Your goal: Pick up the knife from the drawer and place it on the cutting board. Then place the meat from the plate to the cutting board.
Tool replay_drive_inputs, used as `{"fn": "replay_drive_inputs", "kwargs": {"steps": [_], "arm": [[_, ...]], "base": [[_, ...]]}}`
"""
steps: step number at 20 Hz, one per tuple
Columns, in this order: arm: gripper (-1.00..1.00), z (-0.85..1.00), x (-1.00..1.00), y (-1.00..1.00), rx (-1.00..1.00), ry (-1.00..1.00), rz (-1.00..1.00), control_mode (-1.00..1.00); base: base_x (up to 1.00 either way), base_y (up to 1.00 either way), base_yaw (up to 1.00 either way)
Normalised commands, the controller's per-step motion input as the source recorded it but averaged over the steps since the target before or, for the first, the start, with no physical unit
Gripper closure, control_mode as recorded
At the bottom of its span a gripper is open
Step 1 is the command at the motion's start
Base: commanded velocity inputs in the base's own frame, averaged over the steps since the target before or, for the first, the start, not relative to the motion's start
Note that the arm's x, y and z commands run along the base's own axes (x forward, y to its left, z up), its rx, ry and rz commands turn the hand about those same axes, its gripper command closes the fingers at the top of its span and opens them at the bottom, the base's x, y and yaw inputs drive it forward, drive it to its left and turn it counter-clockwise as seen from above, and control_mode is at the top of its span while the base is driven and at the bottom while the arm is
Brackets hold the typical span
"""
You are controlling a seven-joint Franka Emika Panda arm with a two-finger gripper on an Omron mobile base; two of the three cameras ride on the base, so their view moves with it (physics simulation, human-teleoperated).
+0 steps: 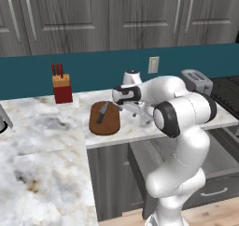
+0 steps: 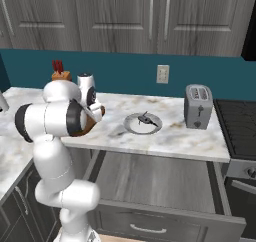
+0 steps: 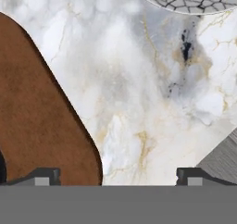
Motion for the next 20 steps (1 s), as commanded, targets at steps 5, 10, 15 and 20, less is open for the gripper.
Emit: {"fn": "replay_drive_inputs", "kwargs": {"steps": [5, 10, 15, 20], "arm": [[-1.0, 0.1, -0.17, -0.53, 0.0, -0.03, 0.0, -1.0], [-1.0, 0.19, -0.19, -0.47, 0.0, -0.04, 0.0, -1.0], [-1.0, 0.21, -0.12, -0.4, 0.0, -0.05, 0.0, -1.0], [-1.0, 0.12, -0.16, -0.41, -0.01, -0.09, 0.04, -1.0]], "base": [[0.0, 0.0, 0.0], [0.0, 0.0, 0.0], [0.0, 0.0, 0.0], [0.0, 0.0, 0.0]]}}
